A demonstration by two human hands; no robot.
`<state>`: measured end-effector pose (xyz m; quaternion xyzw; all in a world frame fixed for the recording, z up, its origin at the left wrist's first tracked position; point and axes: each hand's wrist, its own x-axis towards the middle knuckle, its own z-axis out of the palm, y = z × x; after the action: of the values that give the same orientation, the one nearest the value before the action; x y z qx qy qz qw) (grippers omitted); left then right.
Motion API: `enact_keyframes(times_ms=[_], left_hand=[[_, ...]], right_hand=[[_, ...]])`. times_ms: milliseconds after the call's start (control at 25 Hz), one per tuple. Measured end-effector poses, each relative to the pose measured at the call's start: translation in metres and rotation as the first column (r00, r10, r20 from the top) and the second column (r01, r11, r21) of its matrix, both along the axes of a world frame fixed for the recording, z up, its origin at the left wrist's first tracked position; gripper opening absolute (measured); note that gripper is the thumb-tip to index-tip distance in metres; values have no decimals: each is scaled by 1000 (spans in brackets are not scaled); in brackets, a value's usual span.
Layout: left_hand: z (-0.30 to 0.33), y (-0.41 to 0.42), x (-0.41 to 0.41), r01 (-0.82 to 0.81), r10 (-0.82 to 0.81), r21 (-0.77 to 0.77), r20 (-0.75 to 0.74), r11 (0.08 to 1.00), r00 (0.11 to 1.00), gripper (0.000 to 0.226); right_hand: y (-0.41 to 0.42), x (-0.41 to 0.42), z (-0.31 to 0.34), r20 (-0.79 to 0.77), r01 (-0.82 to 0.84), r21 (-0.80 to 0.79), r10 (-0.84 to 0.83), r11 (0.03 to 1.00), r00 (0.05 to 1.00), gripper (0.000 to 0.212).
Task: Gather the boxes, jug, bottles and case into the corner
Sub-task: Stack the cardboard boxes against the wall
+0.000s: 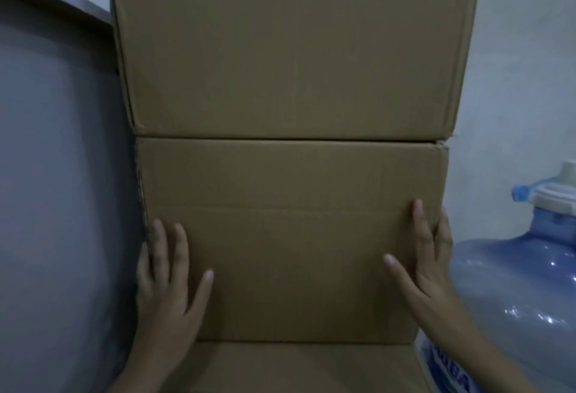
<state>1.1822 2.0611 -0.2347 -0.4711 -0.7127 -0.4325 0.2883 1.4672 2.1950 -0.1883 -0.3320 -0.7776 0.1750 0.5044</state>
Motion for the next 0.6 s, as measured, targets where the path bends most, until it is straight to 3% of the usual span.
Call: enact_keyframes(times_ms=[80,200,400,480,600], left_hand=[[-41,-18,-3,-3,1,-50,-32,999,999,68],[-66,-29,6,-29,28,16,93,999,995,71],[-65,-26,10,1,-115,286,385,958,916,49],[-74,-26,0,-49,-105,282,506,958,856,61],[-86,-18,-9,-78,-90,261,575,962,813,68]], right_hand=[[-8,17,-34,85,-89,-127,100,988,991,69],[-21,28,-79,133,-137,-257,175,957,975,66],[-32,20,-111,-252,-181,-309,103,934,962,58],[-29,19,-113,-306,-155,-311,55,938,950,56],[-19,18,-115,-329,-89,-283,-10,955,944,35]])
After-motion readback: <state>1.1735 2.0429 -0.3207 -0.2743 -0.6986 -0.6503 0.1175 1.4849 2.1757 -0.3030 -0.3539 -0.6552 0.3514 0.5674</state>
